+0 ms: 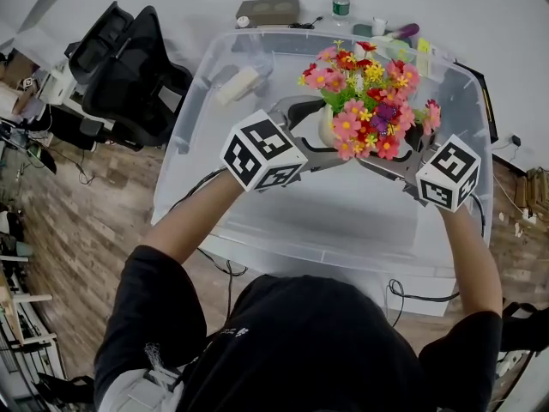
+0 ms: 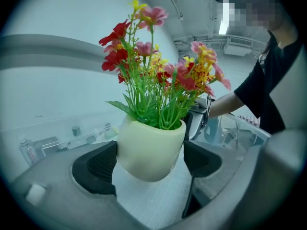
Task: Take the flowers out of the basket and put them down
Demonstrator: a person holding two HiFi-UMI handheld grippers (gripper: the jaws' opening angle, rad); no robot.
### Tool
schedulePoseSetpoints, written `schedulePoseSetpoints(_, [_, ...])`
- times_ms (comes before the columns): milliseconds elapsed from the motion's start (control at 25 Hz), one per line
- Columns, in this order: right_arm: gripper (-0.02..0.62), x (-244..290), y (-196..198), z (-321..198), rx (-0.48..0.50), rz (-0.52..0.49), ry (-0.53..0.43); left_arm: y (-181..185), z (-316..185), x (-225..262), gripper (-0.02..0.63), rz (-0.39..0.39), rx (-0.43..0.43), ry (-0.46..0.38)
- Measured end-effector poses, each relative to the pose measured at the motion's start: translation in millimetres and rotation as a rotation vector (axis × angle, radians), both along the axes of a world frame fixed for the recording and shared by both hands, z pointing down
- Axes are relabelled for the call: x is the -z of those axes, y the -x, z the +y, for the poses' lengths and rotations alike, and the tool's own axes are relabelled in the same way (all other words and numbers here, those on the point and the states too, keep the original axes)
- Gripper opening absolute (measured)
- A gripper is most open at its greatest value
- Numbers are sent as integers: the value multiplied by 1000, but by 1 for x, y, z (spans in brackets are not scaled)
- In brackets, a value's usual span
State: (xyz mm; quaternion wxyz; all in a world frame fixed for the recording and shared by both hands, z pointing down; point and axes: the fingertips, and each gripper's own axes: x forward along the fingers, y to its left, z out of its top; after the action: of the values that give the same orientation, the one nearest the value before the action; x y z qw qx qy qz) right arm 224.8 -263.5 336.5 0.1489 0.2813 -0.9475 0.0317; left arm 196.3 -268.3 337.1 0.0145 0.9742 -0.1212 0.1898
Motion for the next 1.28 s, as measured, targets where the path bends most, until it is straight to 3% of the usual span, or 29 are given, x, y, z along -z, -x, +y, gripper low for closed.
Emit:
schedulePoseSetpoints(400, [445,8,5,0,-11,-40,-18,6,0,10,443,61,-4,-35])
schedulePoseSetpoints(800, [445,8,8,1,6,-43,-44,8,0,10,443,63,-3,-71])
schedulePoseSetpoints(1280, [445,4,5,2,10,-27,-52,5,1,4,442,60,8,-32])
